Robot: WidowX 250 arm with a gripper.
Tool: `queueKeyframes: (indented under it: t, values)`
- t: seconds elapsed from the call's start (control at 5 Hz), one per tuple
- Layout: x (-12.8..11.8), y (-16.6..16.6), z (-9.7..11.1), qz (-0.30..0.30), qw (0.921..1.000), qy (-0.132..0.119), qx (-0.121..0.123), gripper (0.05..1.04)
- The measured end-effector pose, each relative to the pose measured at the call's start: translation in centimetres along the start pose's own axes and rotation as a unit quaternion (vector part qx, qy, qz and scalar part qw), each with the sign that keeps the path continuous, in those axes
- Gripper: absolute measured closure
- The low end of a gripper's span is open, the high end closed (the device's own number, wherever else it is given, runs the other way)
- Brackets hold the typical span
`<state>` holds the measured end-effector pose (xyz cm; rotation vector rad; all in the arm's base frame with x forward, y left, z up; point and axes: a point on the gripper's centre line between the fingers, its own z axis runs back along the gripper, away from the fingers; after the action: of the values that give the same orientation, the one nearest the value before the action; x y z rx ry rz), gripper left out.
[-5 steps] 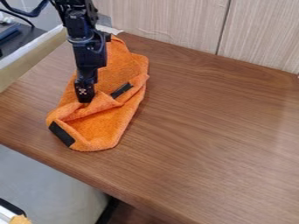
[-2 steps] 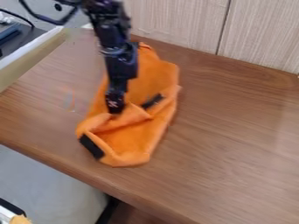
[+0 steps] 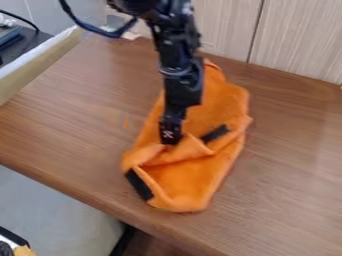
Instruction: Grab the cloth and move it from left to right of the table
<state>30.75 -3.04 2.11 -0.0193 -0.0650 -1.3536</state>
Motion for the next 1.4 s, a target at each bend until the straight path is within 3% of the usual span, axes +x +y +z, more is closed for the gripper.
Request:
queueKeyframes:
  t: [0.4,0.8,1.0,1.2,1.4]
  values:
    - [0.5,-0.9,0.4,-0.010,0.9999,0.003,-0.003,0.085]
    - [1.2,-1.1,3.3,-0.011,0.9996,-0.022,0.016,0.084]
    - [1.6,-0.8,5.4,-0.014,0.9987,-0.033,0.037,0.084]
    - [2.0,-1.0,9.1,-0.020,0.9949,-0.058,0.080,0.084]
    - [1.4,-1.6,11.3,-0.021,0.9931,-0.065,0.095,0.084]
